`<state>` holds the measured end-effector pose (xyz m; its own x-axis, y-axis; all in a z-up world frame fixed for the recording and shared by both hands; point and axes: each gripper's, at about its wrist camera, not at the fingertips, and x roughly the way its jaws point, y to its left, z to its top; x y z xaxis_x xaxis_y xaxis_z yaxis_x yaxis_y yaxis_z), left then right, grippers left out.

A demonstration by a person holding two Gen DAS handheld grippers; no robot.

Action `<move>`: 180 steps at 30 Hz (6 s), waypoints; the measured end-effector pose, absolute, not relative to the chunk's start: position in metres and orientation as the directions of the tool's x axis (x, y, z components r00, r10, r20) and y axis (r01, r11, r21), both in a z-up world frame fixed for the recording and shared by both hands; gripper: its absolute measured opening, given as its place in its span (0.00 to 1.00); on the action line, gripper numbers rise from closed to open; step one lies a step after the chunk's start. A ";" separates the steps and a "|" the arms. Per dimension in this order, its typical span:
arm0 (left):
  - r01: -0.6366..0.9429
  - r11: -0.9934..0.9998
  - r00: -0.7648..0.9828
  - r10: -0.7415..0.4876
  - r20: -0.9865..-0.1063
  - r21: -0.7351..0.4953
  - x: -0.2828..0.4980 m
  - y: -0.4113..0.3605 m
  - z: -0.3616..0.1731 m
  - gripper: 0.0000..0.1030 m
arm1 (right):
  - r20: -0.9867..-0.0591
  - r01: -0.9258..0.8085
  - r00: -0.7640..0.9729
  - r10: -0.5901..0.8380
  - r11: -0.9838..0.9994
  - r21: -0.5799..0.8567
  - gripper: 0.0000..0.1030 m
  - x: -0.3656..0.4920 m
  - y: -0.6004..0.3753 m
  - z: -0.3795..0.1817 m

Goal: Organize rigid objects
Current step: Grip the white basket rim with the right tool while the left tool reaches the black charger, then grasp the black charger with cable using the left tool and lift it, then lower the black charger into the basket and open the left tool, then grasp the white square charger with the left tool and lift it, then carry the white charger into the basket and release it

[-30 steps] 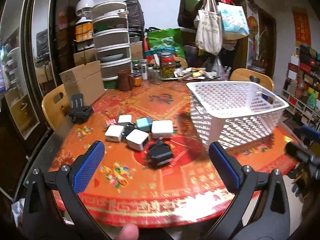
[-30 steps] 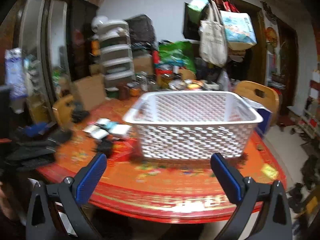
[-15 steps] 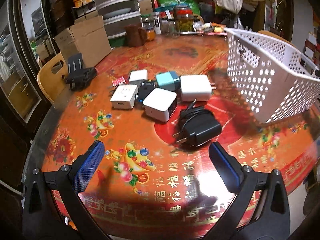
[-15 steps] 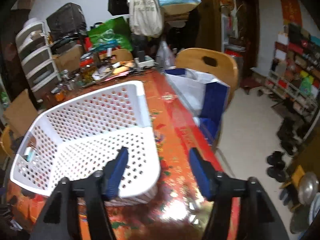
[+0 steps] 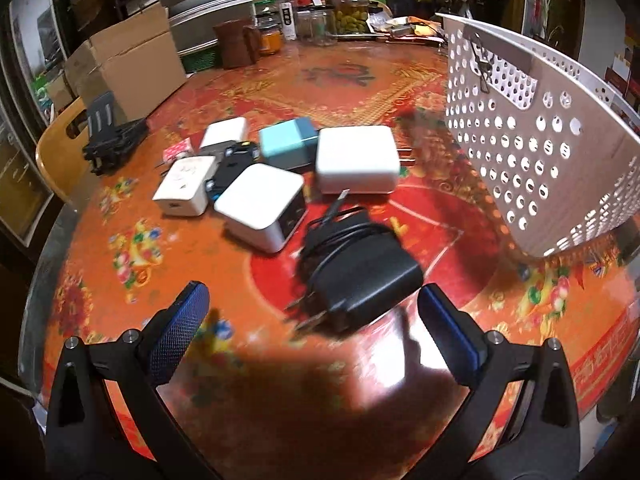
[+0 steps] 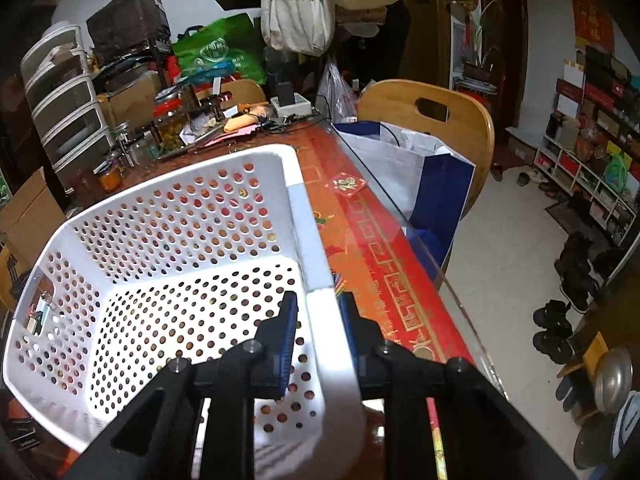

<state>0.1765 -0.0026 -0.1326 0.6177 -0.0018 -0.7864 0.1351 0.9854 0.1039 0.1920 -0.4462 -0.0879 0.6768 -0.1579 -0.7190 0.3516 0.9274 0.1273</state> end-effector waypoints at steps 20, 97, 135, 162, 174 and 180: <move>0.114 0.986 0.642 0.023 -0.767 0.124 0.187 -0.021 -0.139 0.57 | -0.721 0.340 0.675 -0.157 0.933 0.115 0.17 0.195 -0.445 -0.086; 0.518 0.687 0.662 0.056 -0.748 0.510 0.299 -0.269 -0.043 0.80 | -0.737 0.296 0.664 -0.123 0.949 0.108 0.15 0.196 -0.442 -0.087; 0.085 0.994 0.399 0.024 -0.917 0.063 0.430 0.035 -0.142 0.40 | -0.749 0.327 0.642 -0.165 0.942 0.074 0.15 0.199 -0.441 -0.087; 0.116 0.972 0.733 0.056 -0.678 0.206 0.332 -0.045 0.016 0.40 | -0.740 0.306 0.657 -0.140 0.948 0.092 0.15 0.199 -0.443 -0.085; 0.243 0.944 0.751 -0.038 -0.659 0.223 0.290 -0.127 0.053 0.40 | -0.740 0.295 0.660 -0.129 0.951 0.097 0.16 0.199 -0.444 -0.086; 0.307 0.922 0.735 -0.074 -0.674 0.234 0.280 -0.171 0.051 0.40 | -0.739 0.289 0.663 -0.121 0.952 0.103 0.16 0.198 -0.444 -0.087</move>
<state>0.2799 -0.1706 0.0505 0.7354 -0.0738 -0.6736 0.3071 0.9224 0.2342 0.1979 -0.4438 -0.0874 0.6631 -0.1212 -0.7386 0.2885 0.9519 0.1029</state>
